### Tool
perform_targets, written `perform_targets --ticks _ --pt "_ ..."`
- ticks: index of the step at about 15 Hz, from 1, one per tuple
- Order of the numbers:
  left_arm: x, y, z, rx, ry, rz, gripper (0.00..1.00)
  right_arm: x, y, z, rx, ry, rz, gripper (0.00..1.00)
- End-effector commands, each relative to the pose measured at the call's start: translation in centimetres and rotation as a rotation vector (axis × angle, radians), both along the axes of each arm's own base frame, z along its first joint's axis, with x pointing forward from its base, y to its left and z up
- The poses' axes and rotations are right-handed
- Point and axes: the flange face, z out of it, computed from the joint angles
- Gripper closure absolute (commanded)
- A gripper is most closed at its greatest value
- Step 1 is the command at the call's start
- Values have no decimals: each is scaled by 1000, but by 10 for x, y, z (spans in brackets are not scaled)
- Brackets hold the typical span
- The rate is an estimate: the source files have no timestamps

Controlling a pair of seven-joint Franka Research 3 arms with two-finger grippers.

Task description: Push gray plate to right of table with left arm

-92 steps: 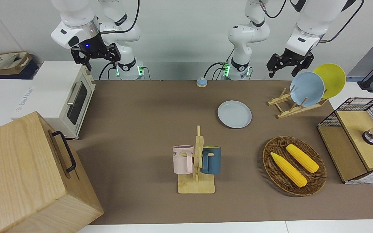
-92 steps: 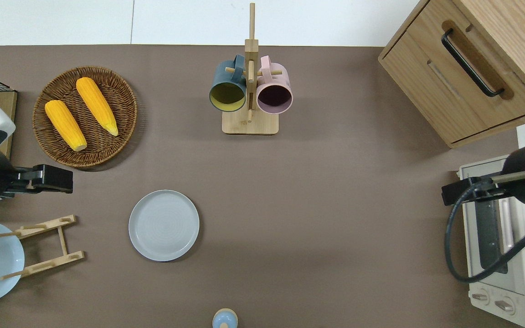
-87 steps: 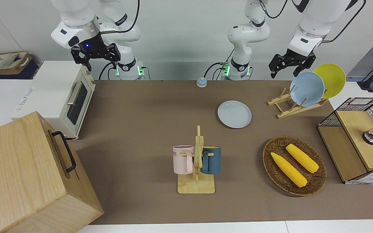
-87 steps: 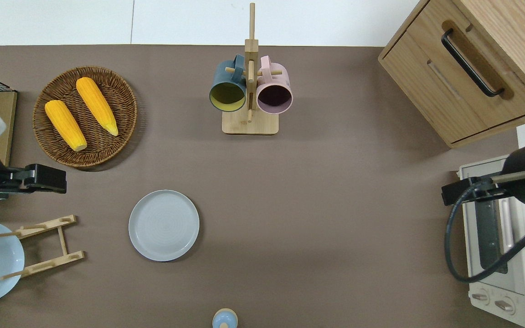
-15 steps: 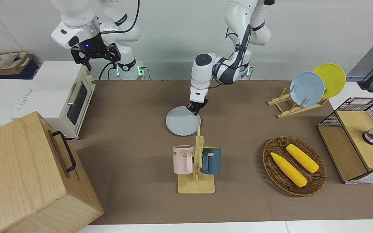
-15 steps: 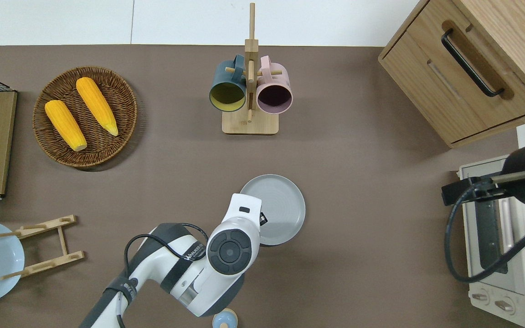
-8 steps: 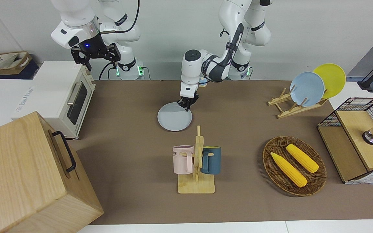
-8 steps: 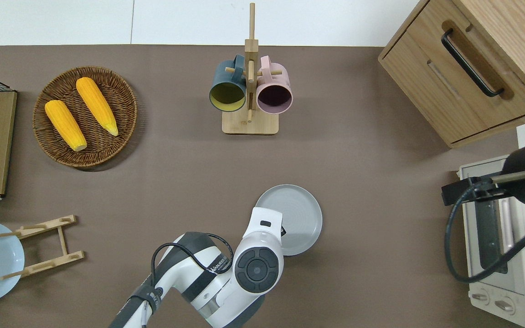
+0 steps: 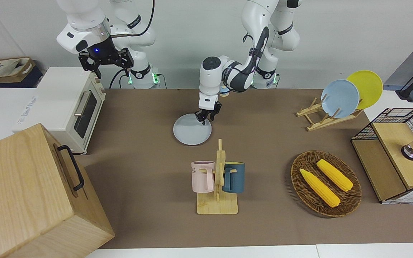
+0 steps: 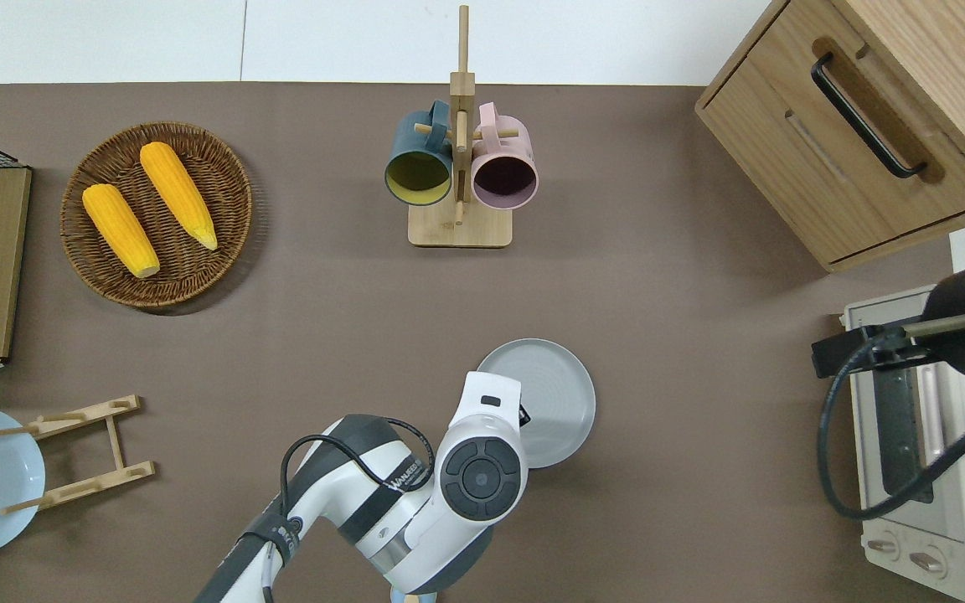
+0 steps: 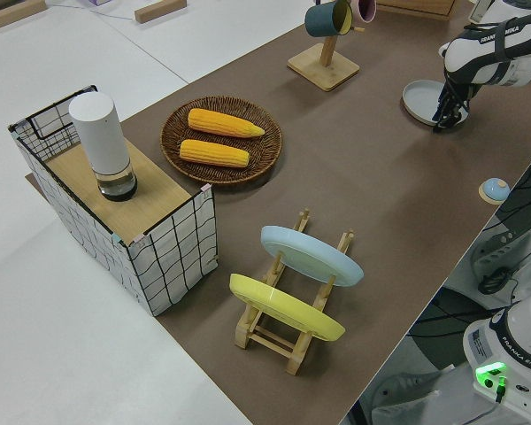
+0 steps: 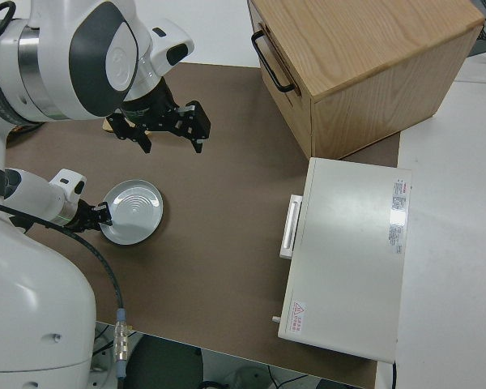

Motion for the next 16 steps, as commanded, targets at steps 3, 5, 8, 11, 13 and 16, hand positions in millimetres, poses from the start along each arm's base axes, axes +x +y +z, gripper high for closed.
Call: perform_targets --ticks 3,5,8,11,13,16 --pt "13 7 28 65 14 -78 0 -3 -1 4 2 4 -14 17" --pt "25 28 46 81 17 -146 0 -3 -1 4 2 4 -14 17" --pt "46 77 77 100 55 -280 0 -3 -2 4 1 4 -17 17" --pt "69 133 112 70 99 -391 0 -3 -2 4 2 4 -15 17" --pt "87 166 136 63 142 -433 0 -3 -1 4 2 4 -14 17" --pt "113 214 178 16 168 -486 0 -3 -1 4 2 4 -14 17"
